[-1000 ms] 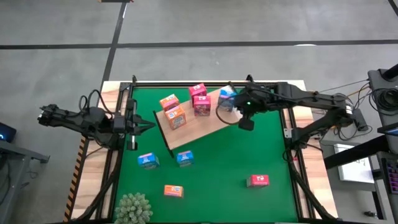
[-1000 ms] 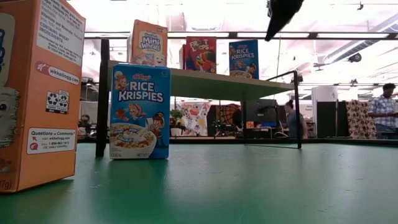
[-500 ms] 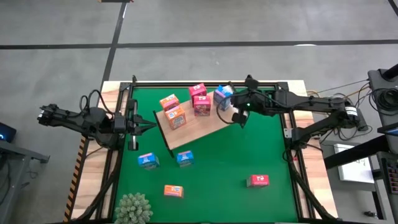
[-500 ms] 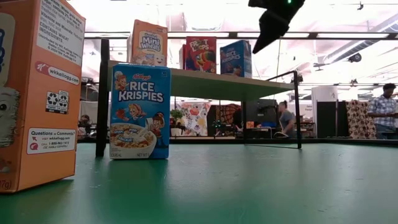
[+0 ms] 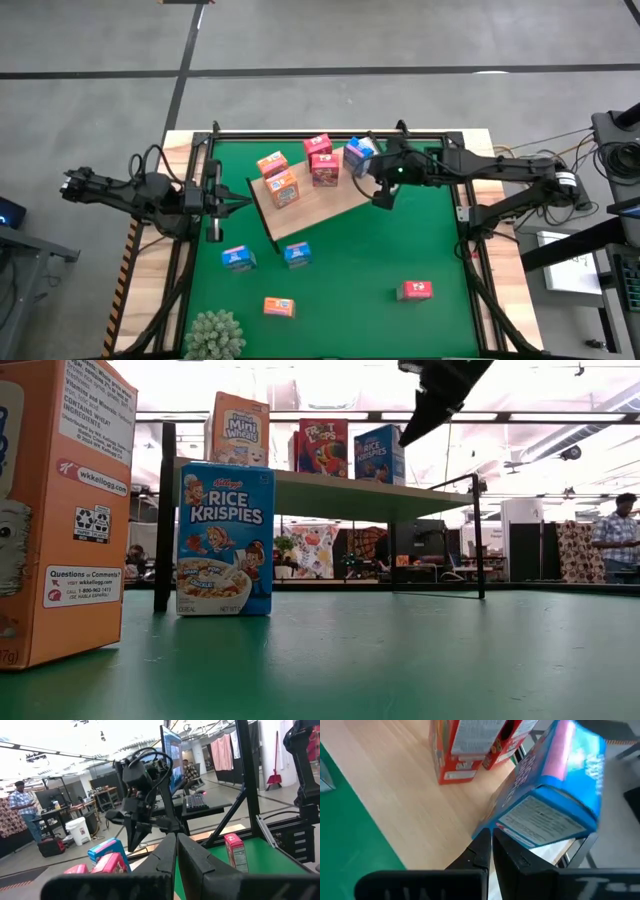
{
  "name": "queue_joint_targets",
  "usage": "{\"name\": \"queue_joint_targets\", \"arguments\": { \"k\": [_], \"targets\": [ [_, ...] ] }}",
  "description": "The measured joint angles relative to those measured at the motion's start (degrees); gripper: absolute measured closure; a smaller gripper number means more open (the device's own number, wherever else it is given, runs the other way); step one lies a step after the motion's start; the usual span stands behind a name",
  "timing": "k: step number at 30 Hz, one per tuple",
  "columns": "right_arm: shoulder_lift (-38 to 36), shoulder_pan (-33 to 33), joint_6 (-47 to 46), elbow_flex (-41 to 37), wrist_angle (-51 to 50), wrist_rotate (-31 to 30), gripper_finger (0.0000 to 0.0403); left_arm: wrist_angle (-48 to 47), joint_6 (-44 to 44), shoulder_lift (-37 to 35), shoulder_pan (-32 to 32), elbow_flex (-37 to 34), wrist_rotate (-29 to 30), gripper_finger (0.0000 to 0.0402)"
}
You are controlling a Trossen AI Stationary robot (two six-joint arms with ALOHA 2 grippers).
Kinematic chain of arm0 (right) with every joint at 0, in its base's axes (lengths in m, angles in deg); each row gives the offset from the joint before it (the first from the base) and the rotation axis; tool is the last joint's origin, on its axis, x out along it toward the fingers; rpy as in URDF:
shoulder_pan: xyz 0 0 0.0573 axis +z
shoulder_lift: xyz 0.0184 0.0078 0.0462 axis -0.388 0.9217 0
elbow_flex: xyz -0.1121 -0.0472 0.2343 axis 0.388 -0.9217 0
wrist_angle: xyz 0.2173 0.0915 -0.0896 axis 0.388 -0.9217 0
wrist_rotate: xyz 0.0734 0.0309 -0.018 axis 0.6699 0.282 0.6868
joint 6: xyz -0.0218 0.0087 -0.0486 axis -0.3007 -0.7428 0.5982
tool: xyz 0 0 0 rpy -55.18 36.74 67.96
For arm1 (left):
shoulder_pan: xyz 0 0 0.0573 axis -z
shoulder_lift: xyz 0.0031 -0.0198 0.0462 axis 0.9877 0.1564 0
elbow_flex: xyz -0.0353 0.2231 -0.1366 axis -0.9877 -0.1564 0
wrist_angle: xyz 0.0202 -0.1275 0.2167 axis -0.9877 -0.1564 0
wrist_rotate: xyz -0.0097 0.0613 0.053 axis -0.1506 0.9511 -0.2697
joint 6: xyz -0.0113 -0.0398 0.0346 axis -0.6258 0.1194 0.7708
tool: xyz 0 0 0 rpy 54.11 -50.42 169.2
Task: Stack cereal on shelf
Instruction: Put the right blue cereal box on the shelf
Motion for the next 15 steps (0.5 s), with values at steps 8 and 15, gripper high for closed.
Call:
{"name": "queue_joint_targets", "arguments": {
  "k": [8,15],
  "targets": [
    [0.1,-0.6,2.6,-2.9,5.6,-8.3,0.0394,0.0,0.0,0.2,0.0,0.0,0.0,0.0402],
    [0.0,-0.7,4.3,-3.5,6.8,-14.5,0.0394,0.1,0.0,0.2,0.0,0.0,0.0,0.0402]
  ]
}}
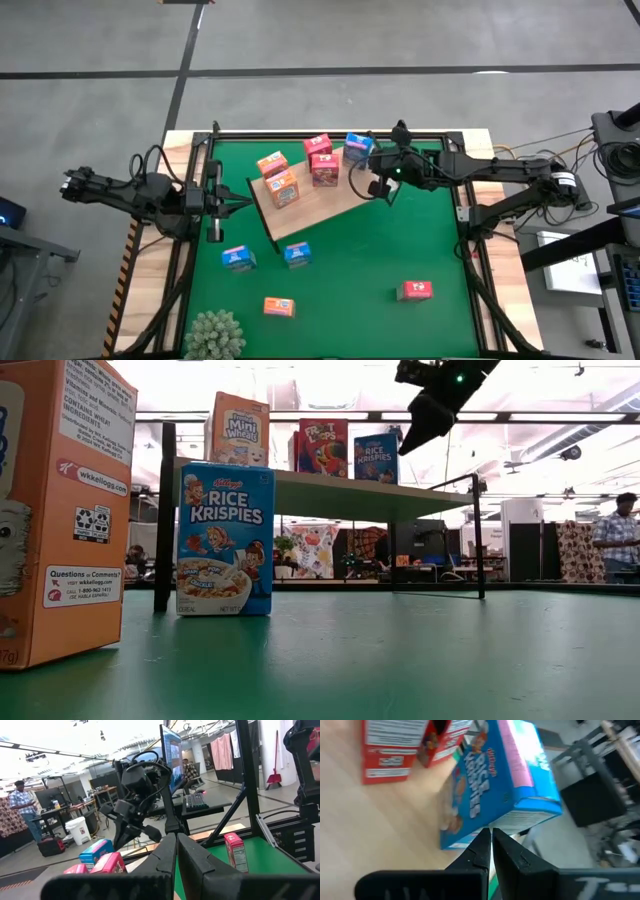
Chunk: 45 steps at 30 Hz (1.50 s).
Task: Stack cereal on shelf
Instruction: Put the right blue cereal box on the shelf, then adjust the bottom red cereal box on the shelf
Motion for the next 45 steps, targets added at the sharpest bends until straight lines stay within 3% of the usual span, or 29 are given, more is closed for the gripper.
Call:
{"name": "queue_joint_targets", "arguments": {
  "k": [2,6,8,10,14,24,28,35,40,45],
  "targets": [
    [-0.2,0.4,-1.1,0.0,-0.9,3.4,0.0394,0.0,0.0,0.0,0.0,0.0,0.0,0.0402],
    [-0.1,0.6,-2.6,0.0,0.1,18.1,0.0394,0.0,0.0,0.1,0.0,0.0,0.0,0.0402],
    [0.2,0.6,-2.2,-0.9,4.3,25.0,0.0394,-0.1,0.0,0.1,0.0,0.0,0.0,0.0402],
    [0.3,1.0,-1.3,-2.8,10.9,27.9,0.0394,-0.1,0.0,0.1,0.0,0.0,0.0,0.0402],
    [0.5,1.6,1.7,-6.5,22.7,27.5,0.0394,0.0,0.4,0.1,0.0,0.0,0.0,0.0402],
    [0.5,1.5,6.2,-11.4,38.4,26.7,0.0394,-0.1,0.6,0.1,0.0,0.0,0.0,0.0402],
    [0.8,1.5,7.5,-11.5,40.4,23.0,0.0394,-0.1,0.6,0.1,0.0,0.0,0.0,0.0402],
    [2.9,0.8,8.4,-11.5,41.5,22.7,0.0394,0.0,0.6,0.1,0.0,0.0,0.0,0.0402],
    [3.4,0.8,10.3,-11.2,41.4,16.5,0.0394,0.0,0.6,0.1,0.0,0.0,0.0,0.0402],
    [2.8,0.9,10.6,-11.1,41.4,16.4,0.0394,0.0,0.6,0.1,0.0,0.0,0.0,0.0402]
  ]
}}
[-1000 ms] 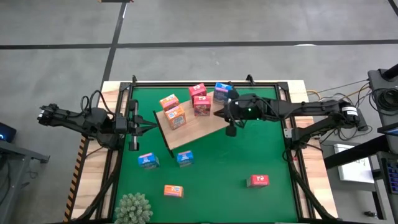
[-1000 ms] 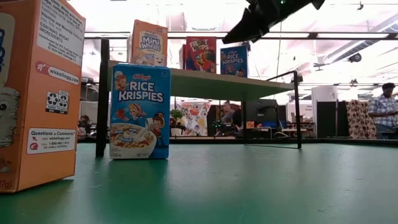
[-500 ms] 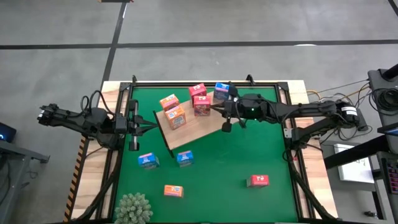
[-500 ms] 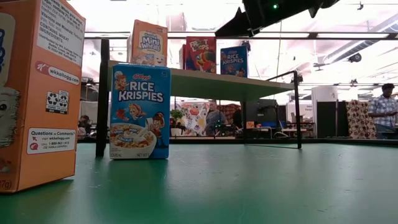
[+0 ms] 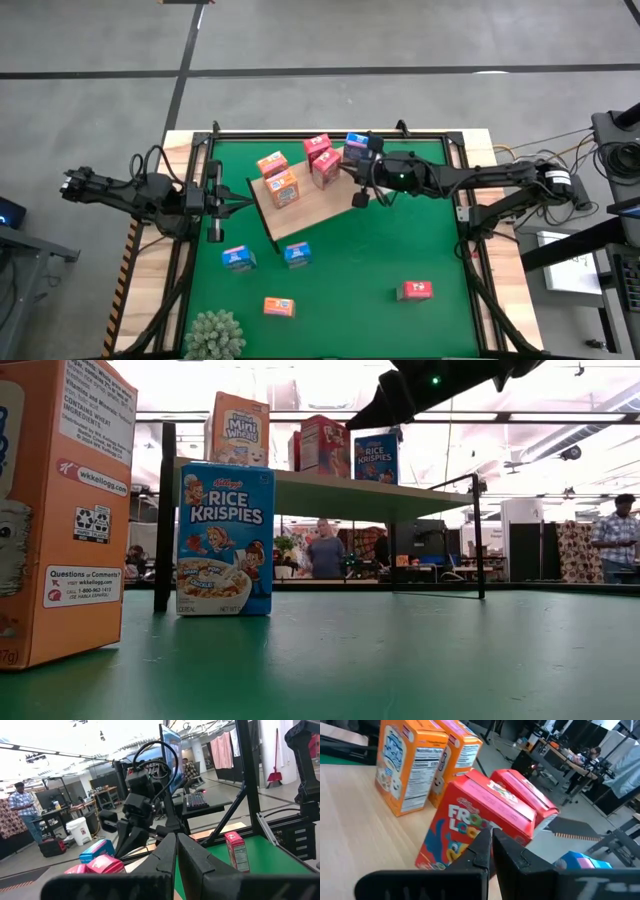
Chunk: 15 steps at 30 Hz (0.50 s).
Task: Stack cereal on shelf
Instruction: Adjust the bottom red cereal box on the shelf
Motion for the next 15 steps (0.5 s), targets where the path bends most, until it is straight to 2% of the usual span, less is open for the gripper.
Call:
{"name": "queue_joint_targets", "arguments": {
  "k": [5,9,15],
  "targets": [
    [0.1,0.0,-0.6,0.0,0.0,1.9,0.0394,0.0,0.0,0.0,0.0,0.0,0.0,0.0402],
    [1.0,0.0,-1.1,0.0,0.1,10.0,0.0394,0.0,0.0,0.0,0.0,0.0,0.0,0.0402],
    [4.7,0.0,-1.7,0.0,4.5,9.1,0.0394,0.0,0.0,0.0,0.0,0.0,0.0,0.0402]
  ]
}}
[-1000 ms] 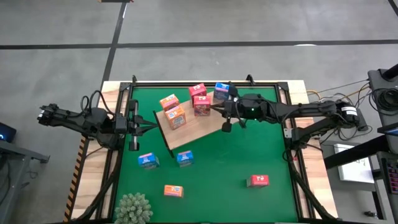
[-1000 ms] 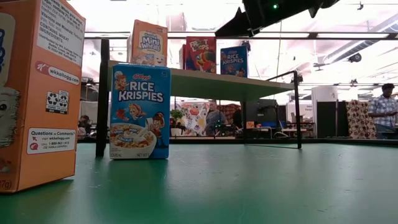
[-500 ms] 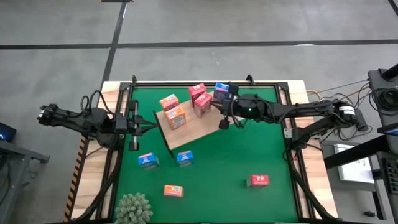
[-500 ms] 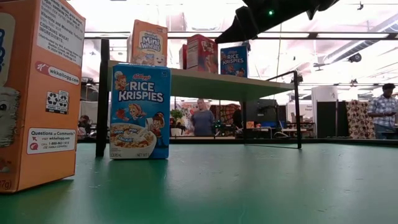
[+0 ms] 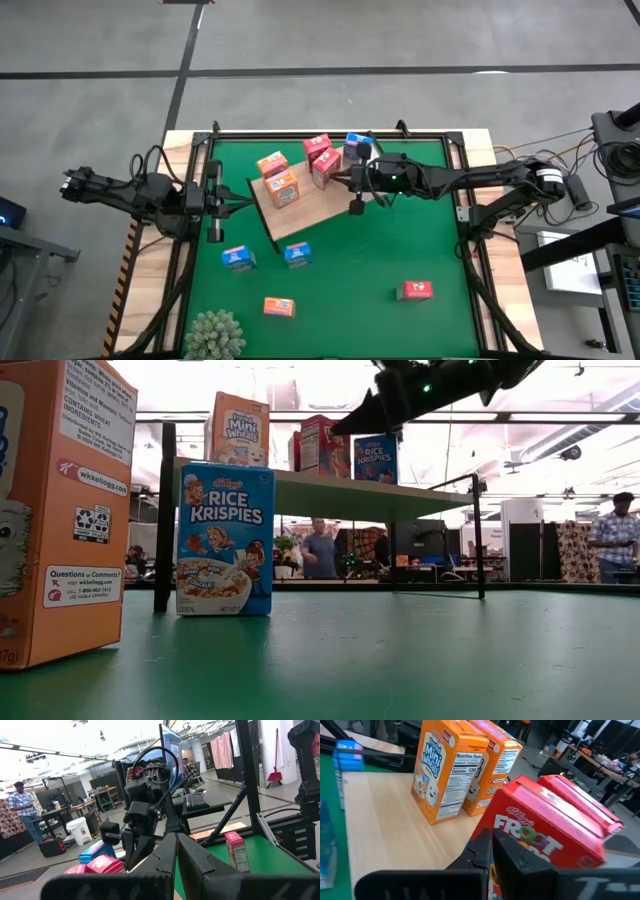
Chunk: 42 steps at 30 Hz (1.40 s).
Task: Stack cereal on shelf
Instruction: Adjust the bottom red cereal box on the shelf
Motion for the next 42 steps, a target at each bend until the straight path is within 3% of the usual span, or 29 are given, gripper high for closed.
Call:
{"name": "queue_joint_targets", "arguments": {
  "k": [5,42],
  "targets": [
    [1.8,0.0,1.1,0.0,2.1,-2.5,0.0394,0.0,0.0,0.0,0.0,0.0,0.0,0.0402],
    [2.2,0.1,0.7,1.0,5.5,-2.6,0.0394,0.3,0.0,0.0,0.0,0.0,0.0,0.0402]
  ]
}}
